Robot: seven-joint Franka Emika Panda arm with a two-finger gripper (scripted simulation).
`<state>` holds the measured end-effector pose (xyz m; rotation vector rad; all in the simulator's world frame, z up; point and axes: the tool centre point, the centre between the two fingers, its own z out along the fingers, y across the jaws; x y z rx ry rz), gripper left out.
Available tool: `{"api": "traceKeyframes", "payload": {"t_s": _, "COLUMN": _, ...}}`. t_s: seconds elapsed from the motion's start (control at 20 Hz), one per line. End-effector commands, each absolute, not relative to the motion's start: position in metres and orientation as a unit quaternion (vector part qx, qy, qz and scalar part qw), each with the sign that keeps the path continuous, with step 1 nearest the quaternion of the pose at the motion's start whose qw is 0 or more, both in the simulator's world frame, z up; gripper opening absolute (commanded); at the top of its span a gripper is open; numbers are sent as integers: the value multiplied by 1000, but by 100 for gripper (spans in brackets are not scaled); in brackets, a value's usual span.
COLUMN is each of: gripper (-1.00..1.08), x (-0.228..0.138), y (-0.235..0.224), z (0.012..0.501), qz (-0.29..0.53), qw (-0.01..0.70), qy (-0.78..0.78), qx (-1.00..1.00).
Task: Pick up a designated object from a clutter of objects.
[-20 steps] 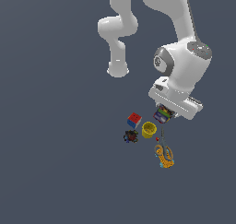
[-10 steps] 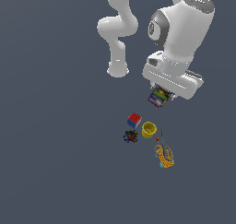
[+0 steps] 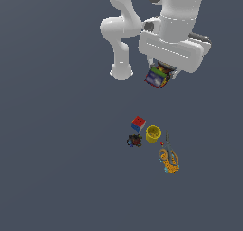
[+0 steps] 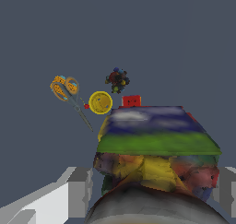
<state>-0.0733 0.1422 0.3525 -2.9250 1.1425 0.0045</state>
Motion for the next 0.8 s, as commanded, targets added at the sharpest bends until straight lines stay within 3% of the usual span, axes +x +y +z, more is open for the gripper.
{"api": "traceKeyframes", "payload": {"t_s": 0.0, "gripper": -100, "x": -78, "y": 133, "z": 375, "qz": 1, "qw": 1, "qy": 364, "qx": -931}}
{"api": "traceKeyframes", "payload": {"t_s": 0.75, "gripper": -100, "x": -89, "y": 109, "z": 433, "qz": 0, "qw": 0, "qy": 364, "qx": -931}}
